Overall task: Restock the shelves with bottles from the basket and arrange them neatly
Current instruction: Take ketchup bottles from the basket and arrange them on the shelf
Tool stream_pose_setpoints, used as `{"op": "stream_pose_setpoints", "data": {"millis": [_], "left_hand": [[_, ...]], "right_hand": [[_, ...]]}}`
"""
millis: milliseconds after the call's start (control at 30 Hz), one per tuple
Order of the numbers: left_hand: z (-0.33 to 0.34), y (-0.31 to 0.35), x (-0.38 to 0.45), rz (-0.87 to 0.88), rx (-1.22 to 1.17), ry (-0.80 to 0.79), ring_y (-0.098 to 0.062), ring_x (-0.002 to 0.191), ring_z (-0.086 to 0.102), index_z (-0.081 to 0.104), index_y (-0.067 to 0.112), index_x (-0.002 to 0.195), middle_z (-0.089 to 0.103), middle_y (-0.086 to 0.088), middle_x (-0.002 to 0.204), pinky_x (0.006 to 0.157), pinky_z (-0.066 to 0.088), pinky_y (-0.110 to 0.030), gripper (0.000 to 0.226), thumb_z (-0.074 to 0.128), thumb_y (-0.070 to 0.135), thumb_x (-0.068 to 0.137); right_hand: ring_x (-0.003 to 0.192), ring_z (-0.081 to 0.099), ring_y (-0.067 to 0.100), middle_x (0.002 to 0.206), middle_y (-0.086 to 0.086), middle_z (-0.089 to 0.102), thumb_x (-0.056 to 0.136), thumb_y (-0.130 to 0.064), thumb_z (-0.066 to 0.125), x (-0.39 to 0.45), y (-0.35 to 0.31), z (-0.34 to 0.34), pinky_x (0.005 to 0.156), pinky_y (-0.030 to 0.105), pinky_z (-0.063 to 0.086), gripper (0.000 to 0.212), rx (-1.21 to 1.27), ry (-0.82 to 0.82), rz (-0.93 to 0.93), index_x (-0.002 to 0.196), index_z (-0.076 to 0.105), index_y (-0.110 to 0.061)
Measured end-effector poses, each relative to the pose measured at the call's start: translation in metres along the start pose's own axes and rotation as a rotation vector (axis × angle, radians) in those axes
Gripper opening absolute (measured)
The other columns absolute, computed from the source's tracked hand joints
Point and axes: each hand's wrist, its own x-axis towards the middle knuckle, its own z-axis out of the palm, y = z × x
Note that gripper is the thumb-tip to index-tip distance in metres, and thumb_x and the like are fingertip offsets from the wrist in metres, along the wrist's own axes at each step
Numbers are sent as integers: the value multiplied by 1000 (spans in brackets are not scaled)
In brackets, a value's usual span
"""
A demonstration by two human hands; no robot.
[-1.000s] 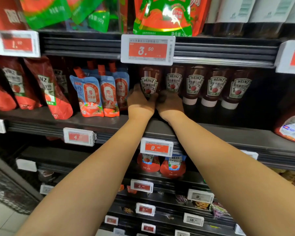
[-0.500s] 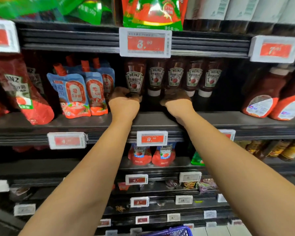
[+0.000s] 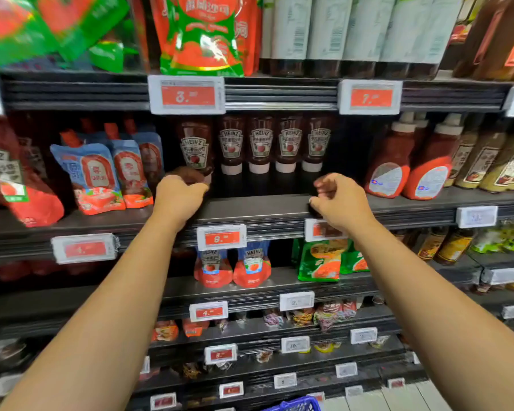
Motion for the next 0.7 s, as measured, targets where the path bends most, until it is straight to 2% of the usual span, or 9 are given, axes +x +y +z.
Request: {"op": "stream_pose_setpoints", "data": {"millis": [67, 167, 233, 333, 433, 500, 567, 633, 700], "left_hand": [[-3, 4, -9, 28, 57, 1, -20, 89, 68, 75, 21, 90, 71, 5, 84, 81, 49, -27, 7, 74, 16, 85], [-8, 9, -30, 98, 109, 19, -8, 88, 67, 73, 21, 98, 71, 9, 91, 82, 53, -27, 12, 73, 16, 87], [-10, 12, -52, 158, 96, 68, -1, 87, 65, 71, 24, 98, 71, 10, 94, 83, 53, -24, 14, 72, 13, 88], [-11, 11, -98, 273, 57, 105, 4, 89, 65, 69, 27, 101, 70, 13, 94, 84, 51, -14, 22, 69, 9, 89], [-4, -9, -152, 287, 58, 40, 3, 89, 65, 69, 29, 102, 71, 14, 97, 81, 47, -8, 19, 68, 15, 89], [5, -34, -187, 215, 54, -23, 2, 93, 66, 70, 33, 101, 71, 14, 102, 79, 49, -7, 28, 70, 8, 89], [16, -65, -219, 103, 77, -93, 2, 91, 66, 69, 33, 98, 72, 14, 102, 78, 51, -10, 34, 70, 1, 89], [30, -100, -249, -63, 107, -189, -2, 86, 66, 68, 23, 98, 73, 5, 96, 82, 52, -14, 34, 66, -10, 89], [46, -133, -279, -279, 146, -331, -8, 85, 64, 65, 8, 101, 70, -6, 91, 81, 49, -14, 28, 60, -17, 89]], "right_hand": [[80, 62, 11, 95, -6, 69, 79, -12, 78, -9, 14, -13, 84, 26, 51, 29, 25, -10, -54, 104, 67, -24], [96, 68, 11, 103, -7, 70, 81, -9, 77, -27, 40, -31, 92, 25, 54, 33, 140, -4, -141, 106, 67, -28], [102, 66, 8, 110, -9, 68, 82, -14, 75, -42, 59, -44, 94, 22, 52, 34, 164, 39, -220, 108, 65, -33], [102, 62, 7, 109, -12, 63, 81, -21, 74, -67, 93, -56, 89, 14, 49, 34, 144, 63, -323, 110, 63, -36], [95, 62, 12, 106, -6, 63, 82, -14, 79, -94, 142, -50, 80, 10, 47, 35, 151, -32, -295, 108, 63, -32], [95, 62, 12, 106, -5, 62, 83, -9, 80, -115, 178, -38, 80, 11, 50, 36, 168, -126, -192, 104, 62, -31], [95, 63, 16, 106, 1, 64, 84, -8, 78, -140, 212, -20, 81, 25, 53, 30, 165, -253, -34, 104, 64, -27], [91, 63, 26, 100, 8, 66, 83, -6, 76, -168, 245, 3, 83, 36, 52, 23, 115, -358, 109, 103, 68, -14], [89, 64, 34, 95, 16, 68, 82, 0, 72, -201, 274, 25, 87, 43, 53, 17, 99, -464, 267, 97, 66, -5]]}}
